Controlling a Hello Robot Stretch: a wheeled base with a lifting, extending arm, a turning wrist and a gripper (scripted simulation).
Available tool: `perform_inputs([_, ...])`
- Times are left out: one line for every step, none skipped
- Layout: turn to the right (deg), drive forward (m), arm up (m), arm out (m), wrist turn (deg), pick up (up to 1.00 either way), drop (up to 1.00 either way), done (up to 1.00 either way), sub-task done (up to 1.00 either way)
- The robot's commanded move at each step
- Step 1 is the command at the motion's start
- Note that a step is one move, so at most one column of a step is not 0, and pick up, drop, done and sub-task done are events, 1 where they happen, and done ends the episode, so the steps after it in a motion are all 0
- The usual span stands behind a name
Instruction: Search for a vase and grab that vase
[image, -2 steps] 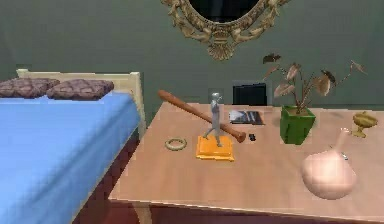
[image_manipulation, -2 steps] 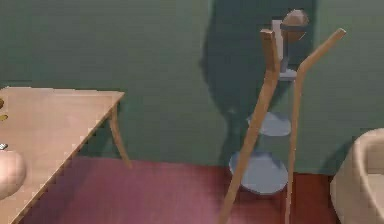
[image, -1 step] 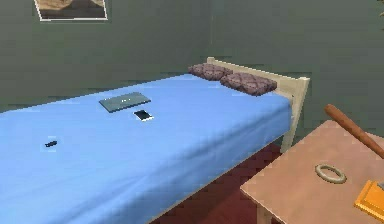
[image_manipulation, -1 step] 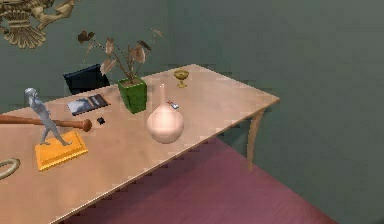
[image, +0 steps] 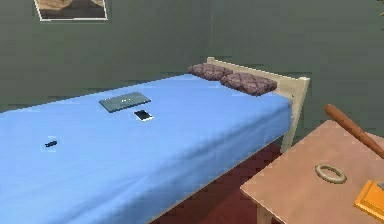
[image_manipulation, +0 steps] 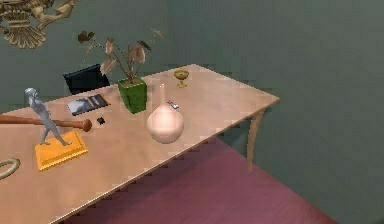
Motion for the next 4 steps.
perform_inputs([0.0, 0.0, 0.38, 0.0, 0.0, 0.0, 0.0, 0.0, 0.0])
perform_inputs([0.0, 0.0, 0.0, 0.44, 0.0, 0.0, 0.0, 0.0, 0.0])
perform_inputs([0.0, 0.0, 0.0, 0.0, 45.0, 0.0, 0.0, 0.0, 0.0])
perform_inputs([0.0, 0.0, 0.0, 0.0, 45.0, 0.0, 0.0, 0.0, 0.0])
